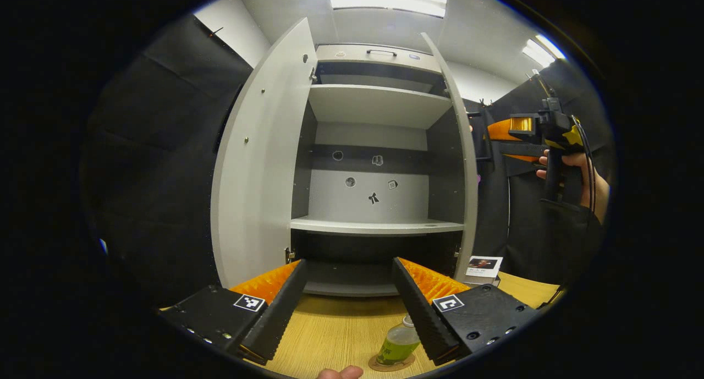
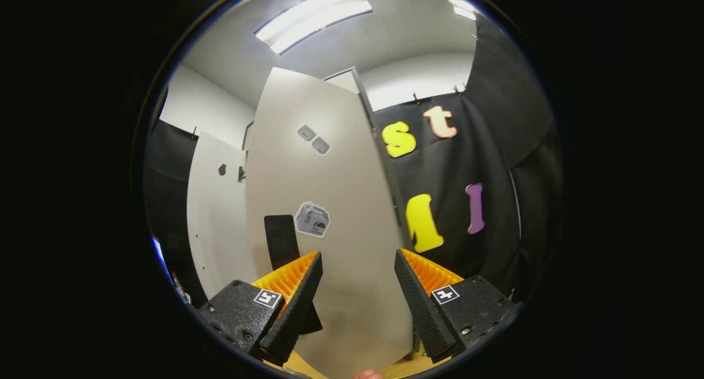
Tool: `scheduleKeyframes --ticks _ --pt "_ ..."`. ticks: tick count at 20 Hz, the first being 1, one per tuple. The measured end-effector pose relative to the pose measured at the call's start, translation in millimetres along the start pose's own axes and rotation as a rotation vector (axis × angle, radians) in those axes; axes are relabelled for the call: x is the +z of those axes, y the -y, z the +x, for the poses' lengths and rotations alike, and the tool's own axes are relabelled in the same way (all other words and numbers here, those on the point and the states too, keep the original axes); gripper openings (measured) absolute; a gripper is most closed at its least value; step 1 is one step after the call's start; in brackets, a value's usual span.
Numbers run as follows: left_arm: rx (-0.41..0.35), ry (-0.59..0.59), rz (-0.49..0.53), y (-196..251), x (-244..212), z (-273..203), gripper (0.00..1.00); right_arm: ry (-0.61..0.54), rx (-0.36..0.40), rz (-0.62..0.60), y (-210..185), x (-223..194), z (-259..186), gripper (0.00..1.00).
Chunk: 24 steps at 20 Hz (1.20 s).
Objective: Grasp the bottle in the cabinet with the left hand and place it on the coaster, then close the right door with the right hand and the left door with the left hand.
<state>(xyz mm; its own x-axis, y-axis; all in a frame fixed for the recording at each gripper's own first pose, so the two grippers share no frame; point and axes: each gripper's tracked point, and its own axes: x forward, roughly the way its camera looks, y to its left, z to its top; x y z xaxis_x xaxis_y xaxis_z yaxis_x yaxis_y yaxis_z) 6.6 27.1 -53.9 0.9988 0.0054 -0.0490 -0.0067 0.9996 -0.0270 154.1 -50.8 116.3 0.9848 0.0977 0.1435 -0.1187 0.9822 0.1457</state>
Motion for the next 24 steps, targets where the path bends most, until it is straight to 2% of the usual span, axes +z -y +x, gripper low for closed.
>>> scheduleKeyframes --ticks 4,11,20,24 --pt "0.006 -0.002 0.008 -1 2 -3 0.95 0.017 -0.013 0.013 4 -2 -7 0.82" --pt "0.01 0.005 -0.002 -5 12 1 0.95 -0.003 -0.069 -0.059 17 -10 -47 0.82" --pt "-0.032 0.012 -0.006 6 32 -1 0.95 -0.109 -0.152 -0.099 27 -82 -106 0.82" --pt "0.027 0.045 -0.041 -12 54 -9 0.95 -0.13 -0.154 -0.095 18 -118 -121 0.82"
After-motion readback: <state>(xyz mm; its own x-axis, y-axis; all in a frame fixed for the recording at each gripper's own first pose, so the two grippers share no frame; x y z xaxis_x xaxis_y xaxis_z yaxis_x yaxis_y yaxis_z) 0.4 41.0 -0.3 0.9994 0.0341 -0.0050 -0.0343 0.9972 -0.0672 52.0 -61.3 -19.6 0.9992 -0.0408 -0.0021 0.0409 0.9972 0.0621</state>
